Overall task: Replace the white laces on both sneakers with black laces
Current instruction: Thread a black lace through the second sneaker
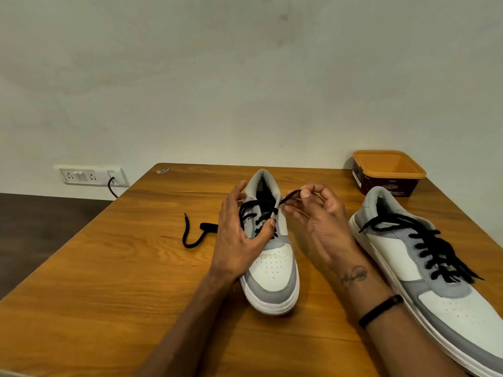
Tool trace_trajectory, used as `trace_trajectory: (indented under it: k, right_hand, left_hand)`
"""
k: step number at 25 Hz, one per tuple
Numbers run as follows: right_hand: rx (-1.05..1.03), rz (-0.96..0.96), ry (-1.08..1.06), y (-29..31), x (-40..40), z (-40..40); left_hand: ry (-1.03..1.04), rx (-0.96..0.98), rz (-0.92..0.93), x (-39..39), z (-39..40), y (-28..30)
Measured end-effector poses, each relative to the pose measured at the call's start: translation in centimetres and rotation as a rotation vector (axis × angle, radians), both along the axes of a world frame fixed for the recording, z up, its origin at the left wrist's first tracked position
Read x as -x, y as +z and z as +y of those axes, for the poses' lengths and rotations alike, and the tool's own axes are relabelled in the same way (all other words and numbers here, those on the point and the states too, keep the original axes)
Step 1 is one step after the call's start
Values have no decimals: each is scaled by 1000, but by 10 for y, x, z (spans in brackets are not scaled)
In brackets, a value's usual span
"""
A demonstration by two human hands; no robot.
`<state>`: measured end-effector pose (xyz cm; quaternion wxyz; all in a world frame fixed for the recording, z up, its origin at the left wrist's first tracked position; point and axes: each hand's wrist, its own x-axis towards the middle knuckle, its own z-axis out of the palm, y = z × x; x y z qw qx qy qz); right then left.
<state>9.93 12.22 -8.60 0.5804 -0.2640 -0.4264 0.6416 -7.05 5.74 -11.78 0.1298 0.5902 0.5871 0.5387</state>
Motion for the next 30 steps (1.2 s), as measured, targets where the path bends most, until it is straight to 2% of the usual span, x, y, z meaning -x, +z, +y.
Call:
trace_trajectory:
  k: [2, 5, 6, 7, 8, 11, 12, 14, 17, 19, 21, 25, 27, 28, 29, 30]
  right_hand:
    - [48, 175, 95, 4, -7, 3]
    - [167, 453, 86, 9, -24, 14]
    - [194, 477, 76, 11, -28, 17]
    - [193, 422, 65, 12, -31, 18]
    - [138, 235, 33, 14, -31, 15]
    - [-224, -703, -120, 9, -17, -5]
    - [-355, -918, -151, 4, -10, -10]
    - [-578, -1142, -213, -4, 1, -10]
    - [-676, -1232, -343, -8, -2, -2]
    - [-634, -1143, -425, -10, -6, 0]
    - [-464, -914, -452, -13, -6, 1]
    - [-6, -217, -437, 1, -10, 12]
    - [149, 185, -318, 10, -19, 18]
    - [203, 328, -246, 12, -22, 19]
    - [239, 392, -189, 13, -25, 17]
    - [236, 333, -158, 13, -24, 13]
  left_hand:
    - [6, -4, -11, 1, -1, -1]
    - [16, -6, -13, 1, -1, -2]
    - [26, -9, -7, 1, -2, -2]
    - [43, -10, 0, 1, -2, -1]
    - [59, -9, 8, 1, -1, -1]
    - [90, -11, 42, 2, -1, -1]
    - [98, -17, 57, 3, -1, -1]
    - [108, -18, 81, 4, 0, -2]
    - [120, 16, 88, 4, 1, -4]
    - [124, 31, 80, 4, 1, -5]
    - [131, 42, 60, 5, 1, -5]
    - [154, 57, 54, 6, 0, -5]
    - [158, 58, 58, 6, 0, -5]
    - [153, 61, 59, 6, 0, -5]
    - [143, 64, 57, 6, 1, -6]
    - [136, 64, 51, 6, 1, -5]
